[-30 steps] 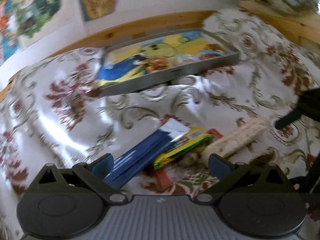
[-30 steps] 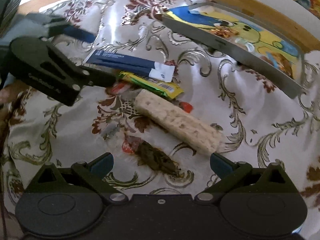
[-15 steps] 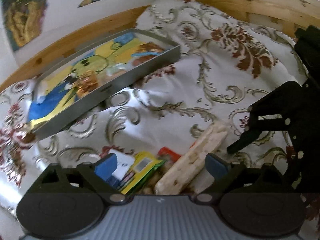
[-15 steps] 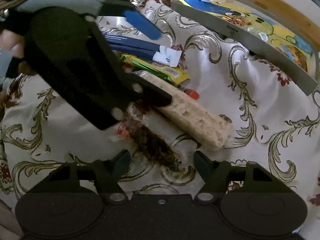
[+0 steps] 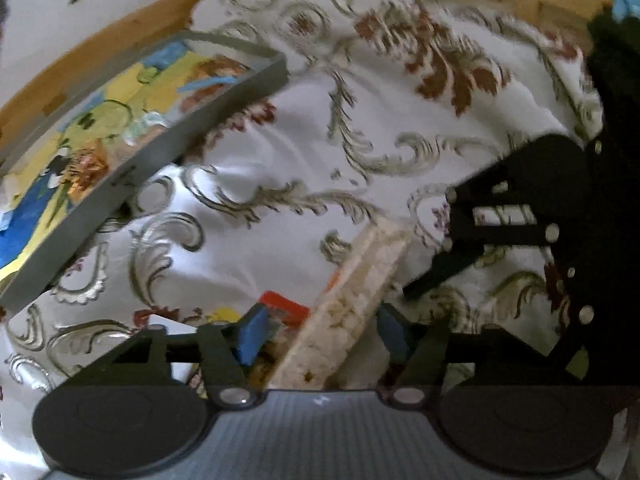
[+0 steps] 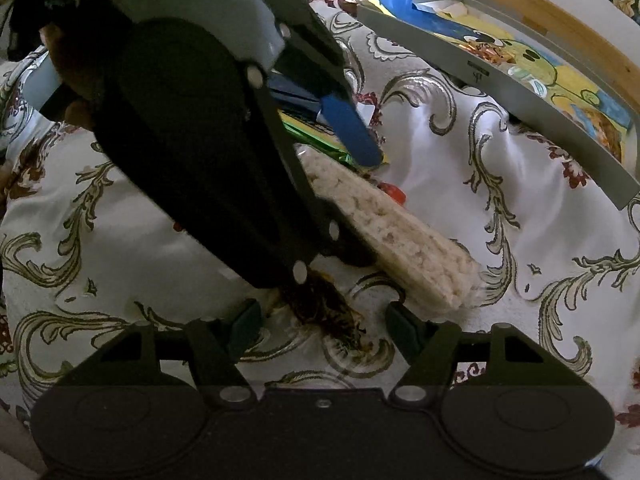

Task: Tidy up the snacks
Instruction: 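Grasp the cream rice-cake bar with left tool while right tool grasps a clear plastic wrapper, then lift and carry the rice-cake bar with left tool while right tool carries the wrapper over tray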

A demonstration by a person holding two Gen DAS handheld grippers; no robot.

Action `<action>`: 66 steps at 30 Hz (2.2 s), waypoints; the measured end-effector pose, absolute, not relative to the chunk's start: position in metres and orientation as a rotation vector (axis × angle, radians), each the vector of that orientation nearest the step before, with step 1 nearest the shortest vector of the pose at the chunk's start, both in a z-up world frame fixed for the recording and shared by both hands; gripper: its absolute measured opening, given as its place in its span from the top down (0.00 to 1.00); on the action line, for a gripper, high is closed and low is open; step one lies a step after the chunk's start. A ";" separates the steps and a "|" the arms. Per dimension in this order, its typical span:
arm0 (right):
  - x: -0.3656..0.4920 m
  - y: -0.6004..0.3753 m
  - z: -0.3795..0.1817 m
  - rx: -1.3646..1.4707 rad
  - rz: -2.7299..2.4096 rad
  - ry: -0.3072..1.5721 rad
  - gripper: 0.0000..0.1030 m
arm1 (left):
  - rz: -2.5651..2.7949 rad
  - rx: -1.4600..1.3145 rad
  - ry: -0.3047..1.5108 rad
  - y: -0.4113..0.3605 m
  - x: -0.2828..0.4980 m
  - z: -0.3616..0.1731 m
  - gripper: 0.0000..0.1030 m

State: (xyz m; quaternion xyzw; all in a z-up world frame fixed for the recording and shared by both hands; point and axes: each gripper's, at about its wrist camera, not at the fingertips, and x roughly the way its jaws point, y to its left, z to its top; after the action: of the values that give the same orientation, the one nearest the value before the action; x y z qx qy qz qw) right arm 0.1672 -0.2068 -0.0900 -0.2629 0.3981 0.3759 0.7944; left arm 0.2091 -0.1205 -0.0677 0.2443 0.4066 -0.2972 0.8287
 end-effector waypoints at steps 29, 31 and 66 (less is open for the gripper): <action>0.157 -0.195 -0.097 -0.636 0.824 0.754 0.50 | -0.385 0.090 1.010 -0.077 0.208 -0.046 0.71; 0.153 -0.192 -0.097 -0.666 0.821 0.733 0.68 | -0.372 0.055 1.004 -0.073 0.202 -0.043 0.71; 0.158 -0.208 -0.048 -0.581 0.463 0.354 0.89 | -0.088 -0.172 0.649 -0.023 0.192 0.020 0.71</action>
State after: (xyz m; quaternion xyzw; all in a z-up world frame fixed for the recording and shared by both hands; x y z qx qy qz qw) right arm 0.1579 -0.2078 -0.0477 -0.2822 0.1721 0.2252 0.9166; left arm 0.1916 -0.0229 0.0195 -0.0843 0.3183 -0.0434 0.9432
